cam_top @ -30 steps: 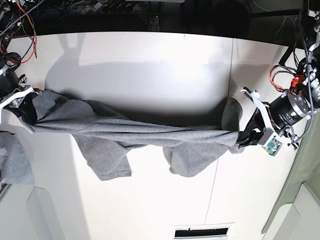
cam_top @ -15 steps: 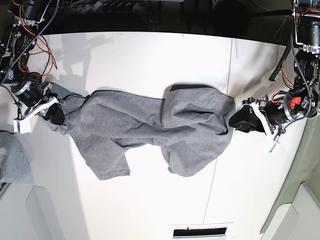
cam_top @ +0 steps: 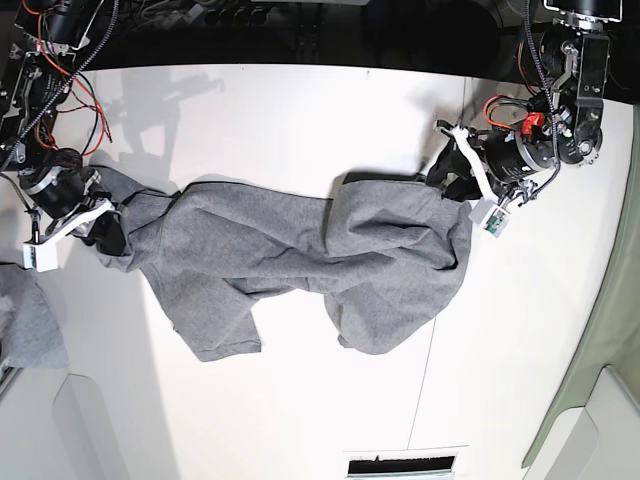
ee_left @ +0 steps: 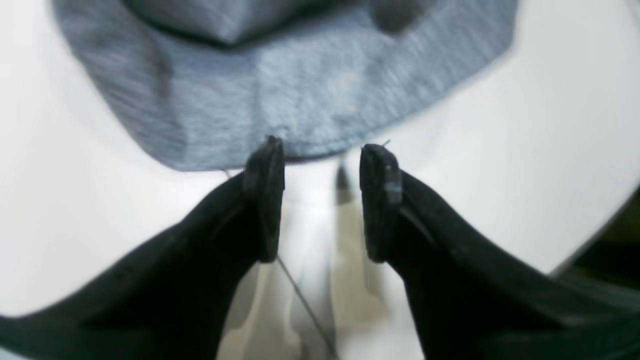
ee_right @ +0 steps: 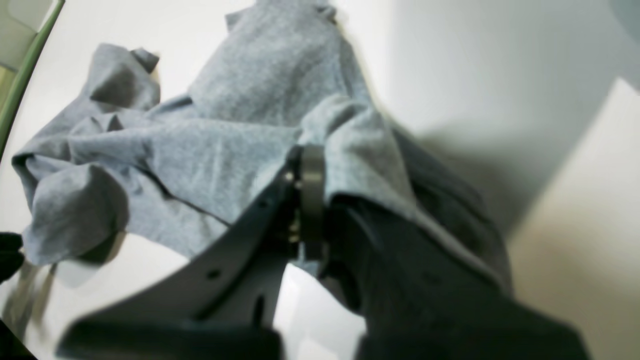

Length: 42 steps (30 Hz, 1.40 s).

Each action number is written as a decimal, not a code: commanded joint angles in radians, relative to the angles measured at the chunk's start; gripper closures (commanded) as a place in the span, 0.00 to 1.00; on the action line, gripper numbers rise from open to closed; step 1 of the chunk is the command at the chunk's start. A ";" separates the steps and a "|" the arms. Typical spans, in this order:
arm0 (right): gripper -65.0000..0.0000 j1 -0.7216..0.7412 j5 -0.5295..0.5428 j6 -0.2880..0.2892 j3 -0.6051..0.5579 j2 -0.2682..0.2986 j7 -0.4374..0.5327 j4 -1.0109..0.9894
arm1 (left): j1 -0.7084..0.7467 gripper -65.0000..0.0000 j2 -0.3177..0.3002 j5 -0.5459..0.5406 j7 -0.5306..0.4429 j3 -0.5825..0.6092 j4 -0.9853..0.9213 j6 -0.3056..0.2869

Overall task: Layout the t-shirt on the table in an organized manner, then fold the t-shirt properly
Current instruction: 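Release with the left gripper and regrasp the shirt edge, then drag the shirt edge with both grippers to spread it flat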

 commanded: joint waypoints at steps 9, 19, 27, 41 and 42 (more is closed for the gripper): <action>1.00 0.013 0.019 0.007 0.002 0.010 0.025 0.015 | -0.021 0.54 -0.011 0.190 -0.133 0.191 0.018 0.163; 1.00 0.013 0.019 0.007 0.002 0.009 0.024 0.015 | -0.120 0.77 -0.011 0.388 -0.127 0.341 0.018 0.385; 1.00 0.013 0.007 0.007 0.002 0.014 0.024 0.015 | -0.137 1.00 -0.086 0.409 -0.023 0.340 0.144 0.385; 1.00 -0.021 0.229 0.015 0.189 0.181 -0.199 0.045 | 0.159 1.00 -0.510 0.378 0.106 0.340 0.722 0.379; 1.00 -0.036 0.229 0.016 0.194 0.188 -0.199 0.045 | 0.182 1.00 -0.510 0.375 0.116 0.340 0.722 0.359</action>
